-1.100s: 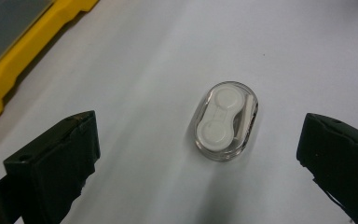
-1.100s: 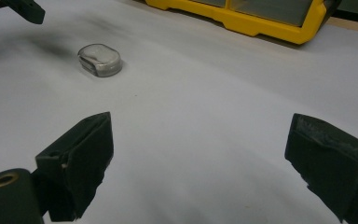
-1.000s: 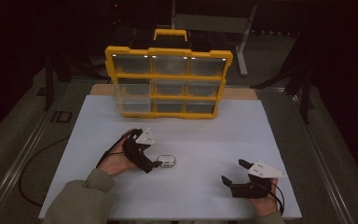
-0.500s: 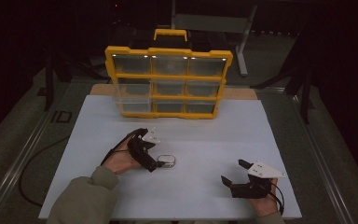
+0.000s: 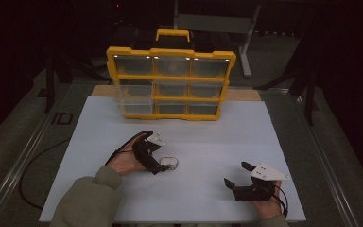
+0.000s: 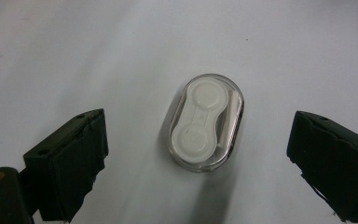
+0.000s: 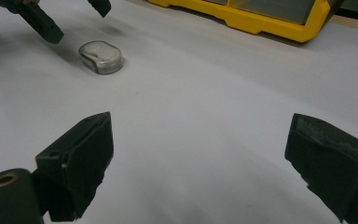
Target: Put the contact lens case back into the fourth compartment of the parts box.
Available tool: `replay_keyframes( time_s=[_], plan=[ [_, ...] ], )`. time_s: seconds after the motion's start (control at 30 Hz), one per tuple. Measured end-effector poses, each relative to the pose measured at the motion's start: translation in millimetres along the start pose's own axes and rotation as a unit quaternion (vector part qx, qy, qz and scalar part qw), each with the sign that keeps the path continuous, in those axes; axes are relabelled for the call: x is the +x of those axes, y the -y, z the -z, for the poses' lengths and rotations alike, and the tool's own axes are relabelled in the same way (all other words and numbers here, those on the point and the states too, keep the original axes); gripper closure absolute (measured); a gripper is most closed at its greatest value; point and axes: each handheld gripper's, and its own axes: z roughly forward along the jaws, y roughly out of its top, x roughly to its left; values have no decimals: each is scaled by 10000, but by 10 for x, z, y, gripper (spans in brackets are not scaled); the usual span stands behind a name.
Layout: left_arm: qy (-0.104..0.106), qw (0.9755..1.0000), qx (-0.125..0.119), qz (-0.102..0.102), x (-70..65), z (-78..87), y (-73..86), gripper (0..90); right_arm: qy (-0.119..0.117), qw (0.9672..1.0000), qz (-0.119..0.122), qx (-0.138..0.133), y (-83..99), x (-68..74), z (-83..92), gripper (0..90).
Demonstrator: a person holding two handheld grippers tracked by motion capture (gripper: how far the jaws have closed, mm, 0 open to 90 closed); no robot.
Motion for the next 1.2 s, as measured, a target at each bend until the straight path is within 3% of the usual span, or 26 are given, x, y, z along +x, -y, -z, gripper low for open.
replay_keyframes(
  time_s=[0.13,0.33,0.8,1.2],
  plan=[
    [17,10000,42,-2,-10,-43,-19,61,-2,10000,-1,7,2,1,-2,73],
    [57,9999,81,-54,-5,-99,-42,141,-6,10000,-7,6,2,0,0,73],
    [313,9979,481,-298,12,-235,-74,331,-14,10000,-11,29,8,-8,-8,73],
    [250,9958,691,-545,-9,-288,-82,476,-24,10000,-3,30,13,-14,-9,73]
  ],
)
